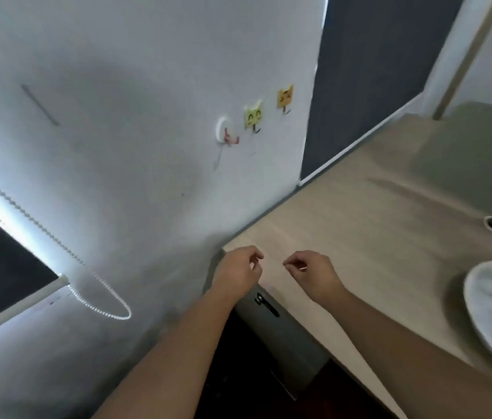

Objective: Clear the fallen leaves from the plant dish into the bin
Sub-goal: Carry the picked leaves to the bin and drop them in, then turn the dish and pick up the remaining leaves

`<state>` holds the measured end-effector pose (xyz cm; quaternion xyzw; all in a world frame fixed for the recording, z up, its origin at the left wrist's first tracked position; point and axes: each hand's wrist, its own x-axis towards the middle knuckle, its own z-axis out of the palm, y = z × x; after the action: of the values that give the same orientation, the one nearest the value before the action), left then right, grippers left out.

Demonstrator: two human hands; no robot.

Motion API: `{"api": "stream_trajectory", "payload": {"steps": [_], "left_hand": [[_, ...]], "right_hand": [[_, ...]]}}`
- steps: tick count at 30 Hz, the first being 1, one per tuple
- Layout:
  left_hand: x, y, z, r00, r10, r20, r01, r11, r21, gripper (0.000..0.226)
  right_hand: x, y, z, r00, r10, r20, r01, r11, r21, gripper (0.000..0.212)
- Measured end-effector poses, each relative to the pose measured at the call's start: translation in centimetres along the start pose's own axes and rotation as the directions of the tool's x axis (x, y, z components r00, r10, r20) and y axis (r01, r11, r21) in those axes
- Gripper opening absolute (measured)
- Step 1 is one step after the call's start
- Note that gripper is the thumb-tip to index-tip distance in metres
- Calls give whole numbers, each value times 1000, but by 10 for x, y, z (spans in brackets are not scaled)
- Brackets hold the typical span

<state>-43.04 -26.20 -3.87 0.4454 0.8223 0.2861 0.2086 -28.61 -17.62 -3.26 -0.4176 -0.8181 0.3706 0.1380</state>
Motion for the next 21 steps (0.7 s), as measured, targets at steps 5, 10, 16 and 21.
{"api": "stream_trajectory", "payload": {"steps": [5,10,16,21], "left_hand": [[1,102,46,946,273,173,-282,959,31,24],[-20,199,127,838,403,368,-437,899,10,23],[-40,272,217,778,390,493,-455,891,13,27],[-52,297,273,796,313,518,-410,909,80,56]], "right_hand": [[-69,59,-101,946,168,-278,-172,985,10,10],[-160,138,-175,782,381,-493,-380,919,109,16],[-241,233,-225,525,620,-583,-562,767,311,25],[-275,293,-252,323,711,-624,-641,650,409,28]]}}
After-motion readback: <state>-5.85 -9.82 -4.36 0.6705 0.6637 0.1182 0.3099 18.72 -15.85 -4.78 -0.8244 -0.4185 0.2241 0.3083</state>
